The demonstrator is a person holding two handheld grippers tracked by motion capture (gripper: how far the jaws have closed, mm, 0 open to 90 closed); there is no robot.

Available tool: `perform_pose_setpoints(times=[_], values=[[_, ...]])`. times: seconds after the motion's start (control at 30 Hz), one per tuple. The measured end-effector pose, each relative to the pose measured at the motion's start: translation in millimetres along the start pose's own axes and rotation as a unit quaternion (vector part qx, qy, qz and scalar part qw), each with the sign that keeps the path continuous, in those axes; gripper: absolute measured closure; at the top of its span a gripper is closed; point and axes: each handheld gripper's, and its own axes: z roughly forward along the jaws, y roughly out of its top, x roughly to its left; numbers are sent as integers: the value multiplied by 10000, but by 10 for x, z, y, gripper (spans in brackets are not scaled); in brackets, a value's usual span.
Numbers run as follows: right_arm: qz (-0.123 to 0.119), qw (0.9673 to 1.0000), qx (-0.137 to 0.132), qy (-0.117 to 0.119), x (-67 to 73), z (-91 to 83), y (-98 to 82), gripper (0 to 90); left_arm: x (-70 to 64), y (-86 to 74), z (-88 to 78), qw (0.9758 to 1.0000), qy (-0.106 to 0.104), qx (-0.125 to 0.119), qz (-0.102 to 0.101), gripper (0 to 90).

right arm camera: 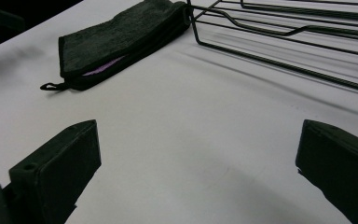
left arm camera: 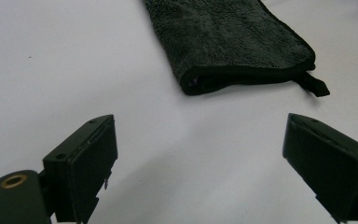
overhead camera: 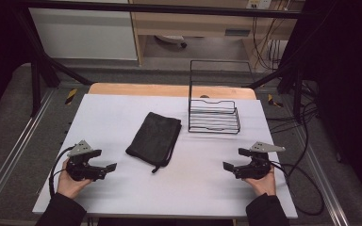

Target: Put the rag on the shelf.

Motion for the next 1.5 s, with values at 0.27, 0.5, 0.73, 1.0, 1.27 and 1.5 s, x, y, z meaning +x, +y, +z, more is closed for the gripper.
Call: perform_pose_setpoints(times=[0.27,0.5,0.73,1.0,1.27,1.5], values=[[1,10000,0,-13,6,6,-1,6,-51,40,12,10000,8,31,47,98],[-58,10000,75,-29,41,33,6,6,-115,96,29,9999,-21,57,104,96],[-69,9999,74,-44,40,34,7,6,-210,171,62,9998,-17,75,170,92],[-120,9998,138,-68,45,56,2,6,-339,283,152,9998,-28,104,146,97],[-138,9997,173,-80,52,64,-1,6,-569,472,349,9987,-96,294,409,102],[-152,9997,186,-90,51,62,-1,6,-814,626,567,9970,-200,422,611,140]])
